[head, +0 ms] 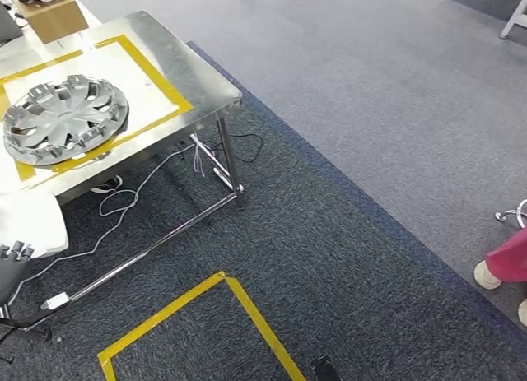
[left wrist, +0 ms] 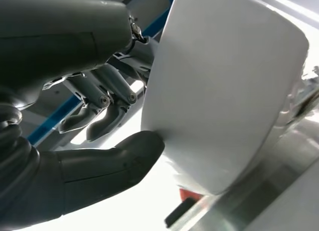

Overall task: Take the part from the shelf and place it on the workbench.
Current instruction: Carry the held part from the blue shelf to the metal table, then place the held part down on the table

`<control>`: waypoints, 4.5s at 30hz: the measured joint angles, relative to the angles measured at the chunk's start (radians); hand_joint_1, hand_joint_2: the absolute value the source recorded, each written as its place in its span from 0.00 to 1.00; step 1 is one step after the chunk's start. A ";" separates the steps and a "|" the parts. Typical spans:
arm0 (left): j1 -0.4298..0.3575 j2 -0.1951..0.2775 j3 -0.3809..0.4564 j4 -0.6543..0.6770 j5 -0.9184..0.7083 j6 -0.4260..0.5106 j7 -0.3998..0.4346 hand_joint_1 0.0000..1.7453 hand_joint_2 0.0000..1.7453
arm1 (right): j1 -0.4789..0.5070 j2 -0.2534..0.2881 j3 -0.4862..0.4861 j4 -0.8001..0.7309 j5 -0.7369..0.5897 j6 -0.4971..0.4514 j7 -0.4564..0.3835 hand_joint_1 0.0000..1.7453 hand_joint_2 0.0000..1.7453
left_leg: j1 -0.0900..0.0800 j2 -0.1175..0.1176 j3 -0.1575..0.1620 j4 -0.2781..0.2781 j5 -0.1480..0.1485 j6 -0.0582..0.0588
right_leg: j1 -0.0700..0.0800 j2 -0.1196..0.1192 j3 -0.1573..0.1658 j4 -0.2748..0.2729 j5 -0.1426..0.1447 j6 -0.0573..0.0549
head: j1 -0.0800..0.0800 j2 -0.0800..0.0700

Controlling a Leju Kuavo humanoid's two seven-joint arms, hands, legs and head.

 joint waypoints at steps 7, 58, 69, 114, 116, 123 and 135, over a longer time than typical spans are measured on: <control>0.006 -0.006 0.002 0.000 0.000 0.000 0.000 1.00 1.00 | 0.003 0.001 0.000 0.000 0.000 0.000 0.000 0.00 0.00 | -0.006 0.097 -0.050 0.129 -0.026 -0.004 | 0.006 -0.098 0.004 -0.003 -0.007 -0.008 | -0.006 0.000; 0.002 -0.008 0.009 0.000 0.000 -0.013 -0.010 1.00 1.00 | -0.002 0.001 -0.004 0.000 -0.011 0.010 -0.002 0.00 0.00 | -0.009 0.021 0.031 -0.057 0.033 0.016 | 0.011 -0.001 -0.021 -0.001 0.013 0.008 | 0.005 0.000; -0.012 -0.012 0.007 0.000 0.000 -0.018 -0.016 1.00 1.00 | -0.003 0.001 -0.004 0.000 0.000 0.010 -0.004 0.00 0.00 | -0.011 0.021 0.029 -0.053 0.031 0.021 | 0.008 -0.001 -0.021 -0.003 0.013 0.011 | 0.005 0.000; 0.036 -0.027 0.077 -0.035 0.000 -0.046 -0.054 1.00 1.00 | 0.004 0.004 -0.008 -0.001 0.000 -0.015 -0.016 0.00 0.00 | -0.014 0.087 0.041 -0.029 0.001 0.043 | 0.010 -0.035 -0.066 0.096 -0.027 0.023 | 0.007 0.000; 0.037 -0.029 0.085 -0.036 0.000 -0.045 -0.055 1.00 1.00 | 0.003 0.004 -0.008 -0.001 0.000 -0.016 -0.016 0.00 0.00 | -0.017 0.081 0.040 -0.026 0.000 0.040 | 0.013 -0.034 -0.028 0.017 0.004 0.020 | 0.006 0.000; 0.038 -0.030 0.096 -0.036 0.000 -0.045 -0.057 1.00 1.00 | 0.003 0.004 -0.008 -0.001 0.000 -0.017 -0.016 0.00 0.00 | -0.017 0.082 0.041 -0.038 0.009 0.038 | 0.014 -0.028 -0.028 0.008 0.011 0.018 | 0.005 0.000; 0.078 -0.133 0.366 -0.074 0.000 -0.060 -0.392 1.00 1.00 | 0.004 0.004 -0.012 -0.001 -0.005 -0.013 -0.020 0.00 0.00 | -0.017 0.083 0.040 -0.042 0.013 0.024 | 0.014 -0.028 -0.030 0.006 0.016 0.012 | 0.006 0.000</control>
